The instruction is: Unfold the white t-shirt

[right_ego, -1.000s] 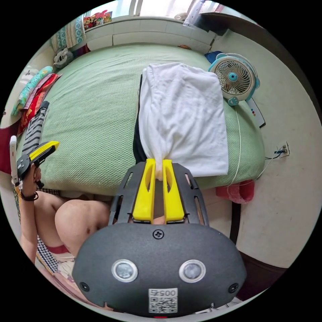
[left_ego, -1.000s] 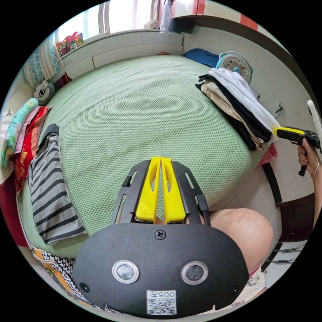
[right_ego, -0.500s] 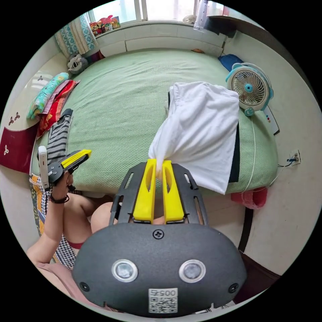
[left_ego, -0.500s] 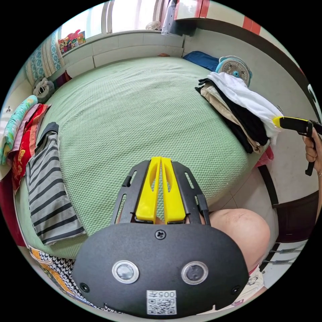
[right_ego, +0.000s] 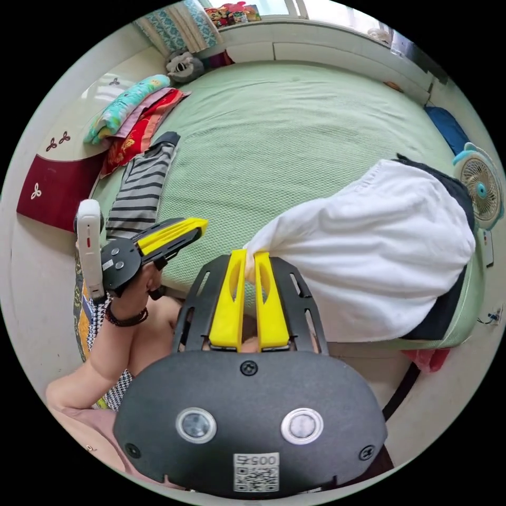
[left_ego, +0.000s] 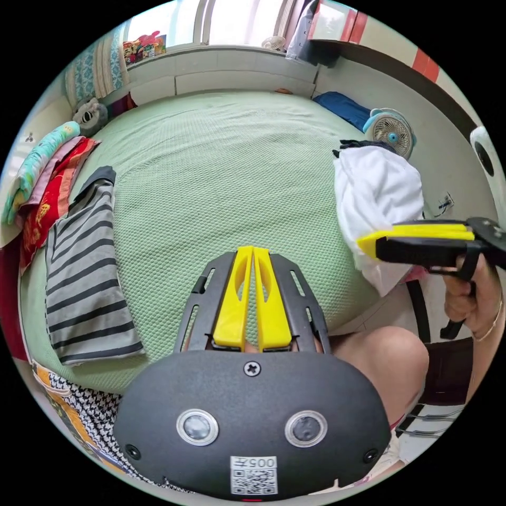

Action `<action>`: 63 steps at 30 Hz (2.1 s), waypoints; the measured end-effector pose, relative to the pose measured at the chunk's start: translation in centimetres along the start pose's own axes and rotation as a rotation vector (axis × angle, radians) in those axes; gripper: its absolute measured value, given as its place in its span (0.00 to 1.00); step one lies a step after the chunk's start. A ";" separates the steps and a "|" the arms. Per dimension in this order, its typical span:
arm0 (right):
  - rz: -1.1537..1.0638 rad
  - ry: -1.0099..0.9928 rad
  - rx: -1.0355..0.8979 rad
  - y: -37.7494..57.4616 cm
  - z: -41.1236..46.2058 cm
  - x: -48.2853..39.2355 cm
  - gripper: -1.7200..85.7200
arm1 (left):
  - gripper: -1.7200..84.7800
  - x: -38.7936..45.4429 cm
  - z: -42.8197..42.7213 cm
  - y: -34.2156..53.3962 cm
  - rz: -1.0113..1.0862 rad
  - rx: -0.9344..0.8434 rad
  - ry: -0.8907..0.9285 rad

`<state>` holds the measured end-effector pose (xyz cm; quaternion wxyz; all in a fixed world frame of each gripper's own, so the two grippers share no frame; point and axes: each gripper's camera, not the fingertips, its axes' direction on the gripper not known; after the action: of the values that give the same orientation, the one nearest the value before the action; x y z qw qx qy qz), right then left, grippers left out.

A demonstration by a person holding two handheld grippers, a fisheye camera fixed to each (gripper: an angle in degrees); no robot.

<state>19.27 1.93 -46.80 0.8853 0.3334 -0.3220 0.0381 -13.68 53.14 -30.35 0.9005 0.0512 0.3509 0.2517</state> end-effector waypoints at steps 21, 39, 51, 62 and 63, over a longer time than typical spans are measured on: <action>0.104 -0.115 0.094 -8.1 8.0 0.6 0.15 | 0.01 -7.2 -3.3 1.6 -0.115 0.053 -0.049; 0.320 0.304 0.008 -17.1 25.7 0.6 0.11 | 0.01 -7.1 -5.0 0.5 -0.069 0.084 -0.099; 0.143 0.278 0.166 -18.2 25.1 -5.3 0.01 | 0.01 -7.3 -6.2 1.4 -0.084 0.118 -0.114; -0.139 0.248 0.235 -25.6 24.5 -21.3 0.07 | 0.01 -8.5 -5.0 0.7 -0.139 0.067 -0.135; -0.140 0.234 0.244 -25.2 24.3 -21.5 0.07 | 0.01 -8.6 -4.9 0.6 -0.144 0.062 -0.142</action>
<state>-3.82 -29.34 -59.98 0.8702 0.4532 -0.1857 0.0538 -22.58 49.07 -28.68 0.9369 0.0716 0.2966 0.1710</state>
